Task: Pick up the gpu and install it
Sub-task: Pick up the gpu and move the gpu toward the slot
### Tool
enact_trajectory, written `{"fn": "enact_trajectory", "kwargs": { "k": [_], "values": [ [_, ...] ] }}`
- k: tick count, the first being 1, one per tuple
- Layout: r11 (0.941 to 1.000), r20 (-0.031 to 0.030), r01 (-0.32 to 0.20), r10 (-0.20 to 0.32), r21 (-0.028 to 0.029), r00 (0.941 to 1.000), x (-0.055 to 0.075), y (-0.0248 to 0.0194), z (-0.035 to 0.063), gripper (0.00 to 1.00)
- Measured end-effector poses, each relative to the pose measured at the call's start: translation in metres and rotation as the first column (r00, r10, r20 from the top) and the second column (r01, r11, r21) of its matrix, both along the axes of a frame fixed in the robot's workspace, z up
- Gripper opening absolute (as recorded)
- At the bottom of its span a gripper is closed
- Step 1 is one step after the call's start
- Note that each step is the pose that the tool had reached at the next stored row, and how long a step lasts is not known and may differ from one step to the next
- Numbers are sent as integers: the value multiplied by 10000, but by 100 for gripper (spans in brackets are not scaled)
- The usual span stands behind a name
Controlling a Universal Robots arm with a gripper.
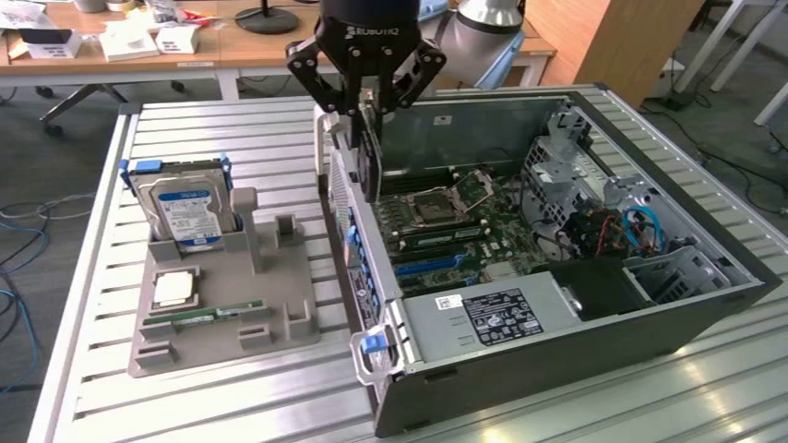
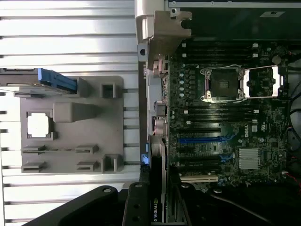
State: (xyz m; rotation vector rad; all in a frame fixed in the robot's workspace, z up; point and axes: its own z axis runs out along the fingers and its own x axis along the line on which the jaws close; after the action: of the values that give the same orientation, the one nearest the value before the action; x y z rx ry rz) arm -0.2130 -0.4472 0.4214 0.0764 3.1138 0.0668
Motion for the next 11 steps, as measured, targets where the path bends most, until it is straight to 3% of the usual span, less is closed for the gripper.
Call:
{"fn": "enact_trajectory", "kwargs": {
  "k": [11],
  "values": [
    [10000, 1, -3, 3, 2, 10000, 478, 0, -1, 26]
  ]
}}
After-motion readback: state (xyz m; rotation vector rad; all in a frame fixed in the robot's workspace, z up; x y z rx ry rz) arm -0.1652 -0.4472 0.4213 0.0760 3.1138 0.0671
